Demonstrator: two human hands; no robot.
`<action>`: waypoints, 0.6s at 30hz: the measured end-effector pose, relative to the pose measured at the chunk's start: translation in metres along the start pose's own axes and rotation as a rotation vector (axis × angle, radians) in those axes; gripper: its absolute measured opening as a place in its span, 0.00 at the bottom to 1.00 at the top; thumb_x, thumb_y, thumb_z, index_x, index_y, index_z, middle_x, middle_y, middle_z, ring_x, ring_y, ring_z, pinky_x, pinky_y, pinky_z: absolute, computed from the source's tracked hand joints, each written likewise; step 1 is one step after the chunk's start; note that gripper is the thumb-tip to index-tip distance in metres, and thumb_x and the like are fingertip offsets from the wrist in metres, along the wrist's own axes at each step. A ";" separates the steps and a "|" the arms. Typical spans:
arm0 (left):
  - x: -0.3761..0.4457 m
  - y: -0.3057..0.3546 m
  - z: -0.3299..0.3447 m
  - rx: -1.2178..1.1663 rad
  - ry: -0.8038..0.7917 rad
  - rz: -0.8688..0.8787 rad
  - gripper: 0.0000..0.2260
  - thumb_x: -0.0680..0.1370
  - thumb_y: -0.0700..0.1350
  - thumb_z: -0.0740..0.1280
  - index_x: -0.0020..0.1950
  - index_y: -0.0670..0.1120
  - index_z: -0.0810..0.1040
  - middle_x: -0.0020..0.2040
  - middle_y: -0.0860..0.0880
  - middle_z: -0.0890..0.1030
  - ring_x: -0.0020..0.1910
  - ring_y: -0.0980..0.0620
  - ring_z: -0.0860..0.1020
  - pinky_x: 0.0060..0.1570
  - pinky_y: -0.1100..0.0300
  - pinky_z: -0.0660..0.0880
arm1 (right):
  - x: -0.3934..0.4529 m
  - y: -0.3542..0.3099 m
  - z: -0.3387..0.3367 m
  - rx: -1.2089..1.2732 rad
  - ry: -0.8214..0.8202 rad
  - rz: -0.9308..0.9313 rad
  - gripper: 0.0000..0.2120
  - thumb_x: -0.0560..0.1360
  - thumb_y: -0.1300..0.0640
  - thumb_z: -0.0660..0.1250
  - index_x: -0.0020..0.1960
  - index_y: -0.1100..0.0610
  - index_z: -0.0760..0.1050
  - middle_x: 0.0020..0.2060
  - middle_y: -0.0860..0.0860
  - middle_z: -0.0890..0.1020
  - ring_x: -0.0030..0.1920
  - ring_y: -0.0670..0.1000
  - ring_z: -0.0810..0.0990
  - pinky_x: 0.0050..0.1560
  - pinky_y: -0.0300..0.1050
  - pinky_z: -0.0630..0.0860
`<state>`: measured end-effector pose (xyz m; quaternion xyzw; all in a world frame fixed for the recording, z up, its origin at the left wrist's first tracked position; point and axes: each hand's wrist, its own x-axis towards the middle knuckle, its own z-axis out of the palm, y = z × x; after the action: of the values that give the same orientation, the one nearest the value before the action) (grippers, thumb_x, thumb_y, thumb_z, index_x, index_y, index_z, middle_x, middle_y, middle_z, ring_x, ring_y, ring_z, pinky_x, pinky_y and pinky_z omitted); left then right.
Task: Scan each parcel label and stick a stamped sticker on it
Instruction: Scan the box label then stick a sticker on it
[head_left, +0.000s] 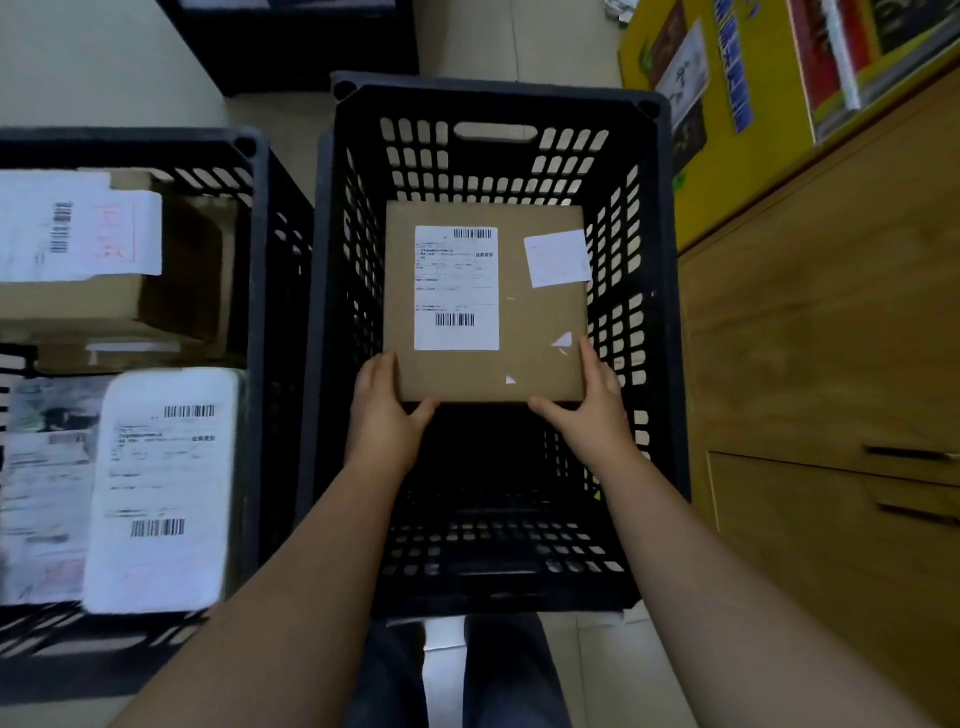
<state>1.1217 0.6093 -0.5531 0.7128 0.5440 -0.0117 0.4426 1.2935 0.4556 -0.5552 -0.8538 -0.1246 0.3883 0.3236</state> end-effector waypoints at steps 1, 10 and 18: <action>0.000 -0.002 0.002 -0.007 0.009 -0.002 0.34 0.76 0.45 0.72 0.78 0.46 0.59 0.77 0.49 0.60 0.73 0.51 0.63 0.70 0.63 0.58 | 0.000 0.001 0.002 -0.007 0.011 -0.002 0.46 0.72 0.51 0.75 0.78 0.38 0.49 0.74 0.48 0.59 0.70 0.48 0.65 0.63 0.40 0.62; 0.041 0.014 0.006 0.099 0.011 0.068 0.35 0.79 0.46 0.67 0.80 0.45 0.52 0.79 0.47 0.53 0.76 0.46 0.59 0.76 0.52 0.57 | 0.039 -0.024 0.001 0.009 0.065 -0.012 0.47 0.71 0.54 0.75 0.79 0.41 0.50 0.71 0.51 0.62 0.65 0.48 0.68 0.62 0.38 0.64; 0.029 0.033 -0.013 0.163 -0.017 0.083 0.33 0.80 0.50 0.66 0.80 0.46 0.53 0.80 0.46 0.51 0.78 0.45 0.54 0.76 0.50 0.55 | 0.028 -0.039 -0.012 -0.127 0.038 -0.053 0.45 0.72 0.49 0.73 0.79 0.43 0.47 0.75 0.49 0.58 0.73 0.52 0.62 0.71 0.47 0.62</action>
<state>1.1537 0.6391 -0.5388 0.7681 0.5074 -0.0437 0.3881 1.3231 0.4924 -0.5405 -0.8762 -0.1651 0.3546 0.2815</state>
